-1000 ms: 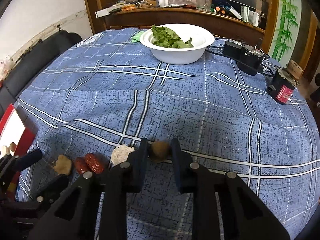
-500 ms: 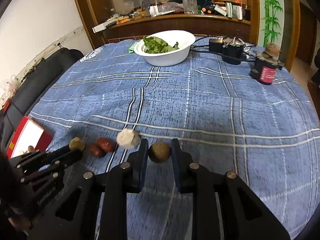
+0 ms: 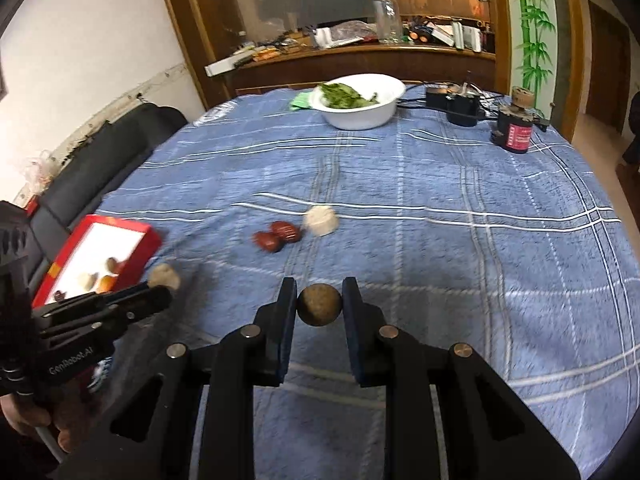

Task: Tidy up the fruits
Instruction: 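Grasp another brown round fruit with the right tool while the left grasps a white cube, then carry the brown fruit and white cube over the tray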

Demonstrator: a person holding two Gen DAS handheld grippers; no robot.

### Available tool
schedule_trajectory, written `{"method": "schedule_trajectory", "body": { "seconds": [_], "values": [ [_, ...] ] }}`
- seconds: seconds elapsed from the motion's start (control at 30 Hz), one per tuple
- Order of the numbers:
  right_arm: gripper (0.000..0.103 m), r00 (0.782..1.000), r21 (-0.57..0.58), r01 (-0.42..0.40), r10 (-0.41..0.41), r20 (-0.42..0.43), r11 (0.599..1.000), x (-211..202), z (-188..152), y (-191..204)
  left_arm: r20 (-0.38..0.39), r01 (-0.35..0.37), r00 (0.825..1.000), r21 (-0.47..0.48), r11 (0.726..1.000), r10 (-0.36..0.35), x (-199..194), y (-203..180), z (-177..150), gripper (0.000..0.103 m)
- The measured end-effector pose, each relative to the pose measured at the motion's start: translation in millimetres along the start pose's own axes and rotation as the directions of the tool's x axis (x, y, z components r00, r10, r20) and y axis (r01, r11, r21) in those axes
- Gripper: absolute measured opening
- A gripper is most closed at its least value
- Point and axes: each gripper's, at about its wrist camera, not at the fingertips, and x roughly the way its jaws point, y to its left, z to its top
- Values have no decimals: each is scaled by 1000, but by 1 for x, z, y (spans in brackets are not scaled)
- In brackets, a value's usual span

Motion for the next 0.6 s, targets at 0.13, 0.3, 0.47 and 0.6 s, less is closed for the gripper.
{"method": "schedule_trajectory", "body": {
  "seconds": [0.13,0.3,0.47,0.6],
  "values": [
    [25,999,-5,-45,45,9,999,-8,-8,22,18,14,1000,-6,1000,-14,-17,0,-7,13],
    [25,997,-10,-82,82,0,997,-10,-20,44,30,-27,999,2,1000,27,-34,0,-18,13],
    [25,994,-19,-106,106,2,994,-18,-32,63,44,-142,989,21,990,141,-48,1,-28,13],
    [25,993,-31,-114,115,6,993,-24,-40,78,55,-189,981,26,982,188,-60,4,-37,13]
  ]
}}
